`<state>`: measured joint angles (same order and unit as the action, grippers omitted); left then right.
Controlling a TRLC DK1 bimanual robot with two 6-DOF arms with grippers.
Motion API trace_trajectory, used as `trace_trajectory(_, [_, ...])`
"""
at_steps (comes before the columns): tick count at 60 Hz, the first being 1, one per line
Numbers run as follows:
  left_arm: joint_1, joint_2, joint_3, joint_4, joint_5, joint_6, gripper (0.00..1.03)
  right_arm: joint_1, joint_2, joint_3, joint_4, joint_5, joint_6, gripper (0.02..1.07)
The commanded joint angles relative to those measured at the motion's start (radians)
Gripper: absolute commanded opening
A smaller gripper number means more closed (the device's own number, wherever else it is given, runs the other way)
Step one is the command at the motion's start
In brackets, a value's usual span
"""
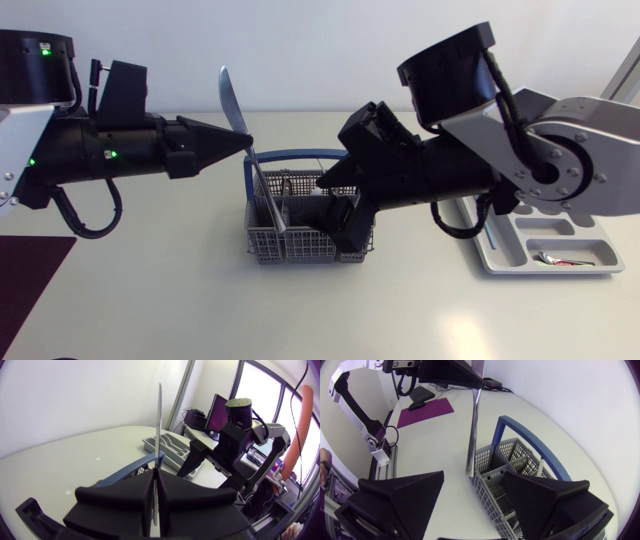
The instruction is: Sort the cutlery from the basket into the organizer compartments.
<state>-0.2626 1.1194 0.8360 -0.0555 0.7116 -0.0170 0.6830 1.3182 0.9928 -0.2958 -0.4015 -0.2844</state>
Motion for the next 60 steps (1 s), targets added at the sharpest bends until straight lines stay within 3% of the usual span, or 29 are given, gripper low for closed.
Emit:
trace_trajectory(1, [0.011, 0.033, 0.043, -0.004, 0.046, -0.034, 0.03, 0.007, 0.035, 0.04, -0.002, -0.023, 0.014, 0.89])
trace_trajectory(6, [0.01, 0.042, 0.045, -0.006, 0.112, -0.034, 0.03, 0.009, 0.053, 0.05, -0.003, -0.037, 0.014, 0.88])
trace_trajectory(21, [0.022, 0.046, 0.031, -0.003, 0.267, -0.012, 0.03, 0.024, 0.104, 0.07, -0.019, -0.109, 0.01, 0.74])
trace_trajectory(34, [0.023, 0.045, 0.021, -0.003, 0.307, 0.002, 0.03, 0.033, 0.104, 0.066, -0.042, -0.178, 0.008, 0.54])
trace_trajectory(51, [0.022, 0.046, 0.014, -0.004, 0.351, -0.001, 0.03, 0.052, 0.101, 0.064, -0.074, -0.234, 0.005, 0.37])
trace_trajectory(60, [0.022, 0.046, 0.015, -0.004, 0.362, -0.006, 0.03, 0.056, 0.099, 0.072, -0.088, -0.246, 0.001, 0.18])
